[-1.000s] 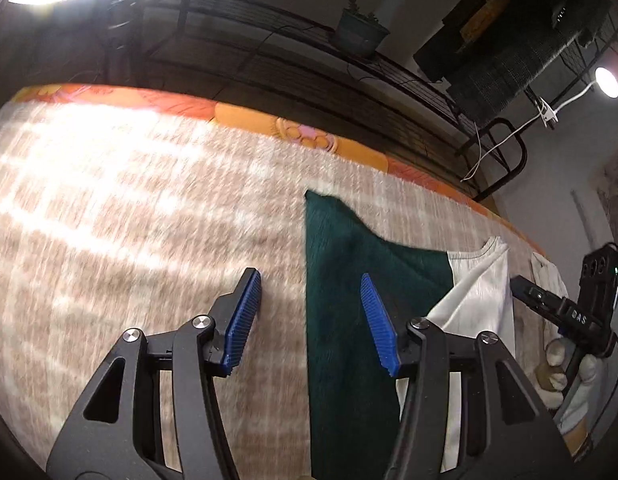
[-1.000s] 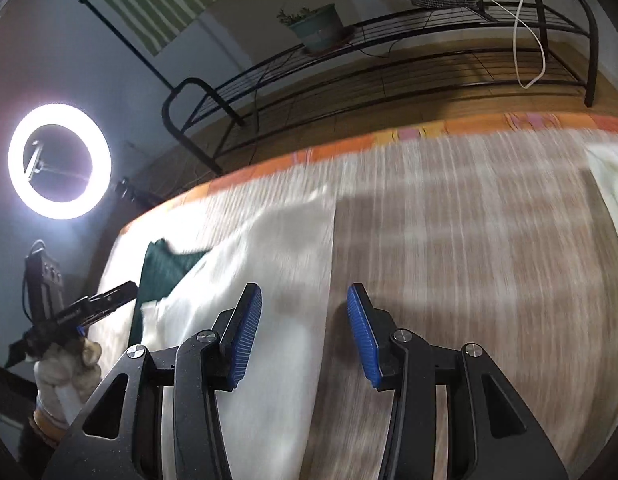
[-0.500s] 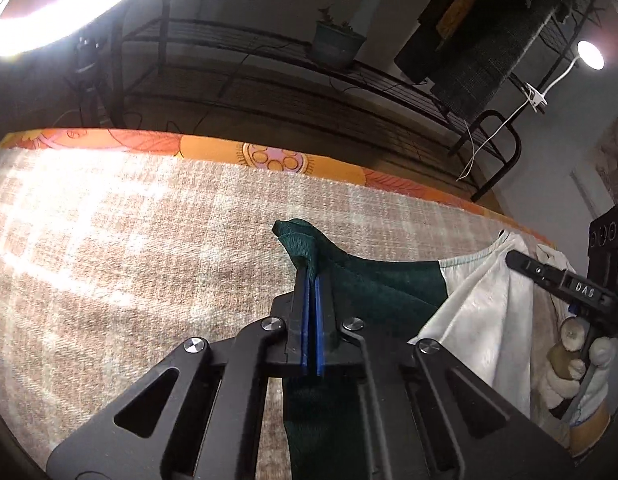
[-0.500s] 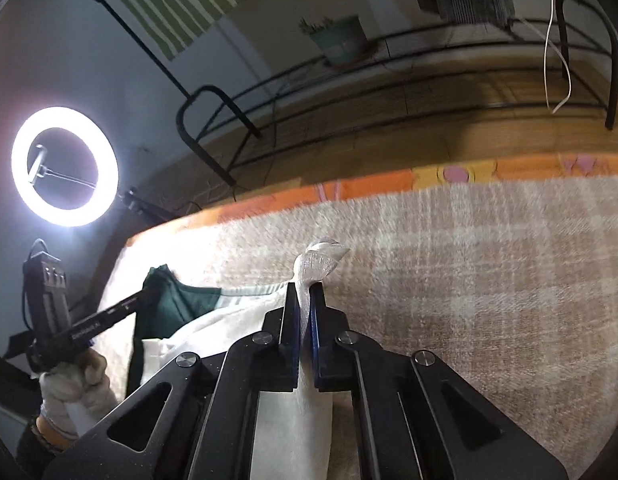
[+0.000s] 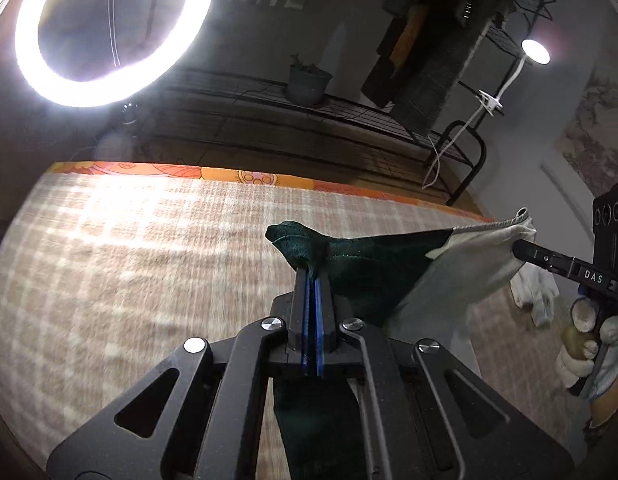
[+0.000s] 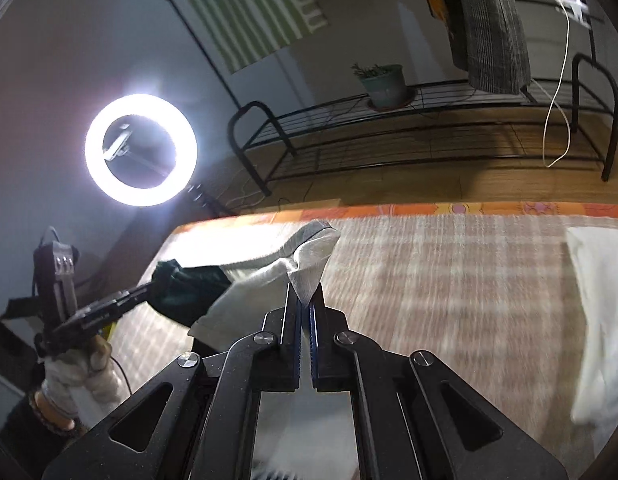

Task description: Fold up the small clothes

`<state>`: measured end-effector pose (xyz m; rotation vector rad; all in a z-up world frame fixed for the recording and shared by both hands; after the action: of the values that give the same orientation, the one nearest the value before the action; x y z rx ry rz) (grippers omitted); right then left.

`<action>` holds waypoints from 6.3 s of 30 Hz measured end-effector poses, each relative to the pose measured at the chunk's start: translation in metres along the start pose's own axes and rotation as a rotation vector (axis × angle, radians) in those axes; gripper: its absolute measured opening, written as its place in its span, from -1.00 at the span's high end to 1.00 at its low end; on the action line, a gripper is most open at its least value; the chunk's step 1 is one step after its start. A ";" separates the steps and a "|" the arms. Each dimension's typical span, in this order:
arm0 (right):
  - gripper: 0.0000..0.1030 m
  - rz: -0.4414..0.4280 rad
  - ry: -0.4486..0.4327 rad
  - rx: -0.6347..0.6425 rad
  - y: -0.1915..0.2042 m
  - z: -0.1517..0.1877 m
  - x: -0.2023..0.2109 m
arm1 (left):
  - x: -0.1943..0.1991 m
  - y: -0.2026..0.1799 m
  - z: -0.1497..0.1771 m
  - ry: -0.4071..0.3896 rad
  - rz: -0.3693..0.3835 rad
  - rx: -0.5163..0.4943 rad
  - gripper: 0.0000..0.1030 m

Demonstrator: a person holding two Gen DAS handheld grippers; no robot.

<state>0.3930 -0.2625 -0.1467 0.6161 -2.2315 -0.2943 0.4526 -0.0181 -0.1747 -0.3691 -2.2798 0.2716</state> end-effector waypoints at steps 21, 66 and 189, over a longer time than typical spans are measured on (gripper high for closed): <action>0.96 0.126 0.093 0.080 0.026 0.190 0.089 | 0.107 -0.032 0.189 0.053 -0.057 -0.225 1.00; 0.75 0.115 0.148 0.016 0.044 0.231 0.115 | 0.146 0.011 0.228 0.133 0.063 0.088 0.92; 0.96 0.526 -0.146 0.005 -0.196 -0.010 0.209 | -0.131 -0.383 -0.003 0.026 0.336 -0.075 0.99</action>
<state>0.3468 -0.5387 -0.0844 -0.0058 -2.4370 -0.0648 0.4710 -0.4210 -0.1443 -0.7929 -2.1990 0.3483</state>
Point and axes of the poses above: each gripper's, at about its wrist camera, not at the fingertips, and x roughly against the way its jaws point, y to its left, z to its underside, the point moved 8 cm from there along -x, roughly the way its jaws point, and after that the axes turned 1 degree about z, right-handed, at the moved point
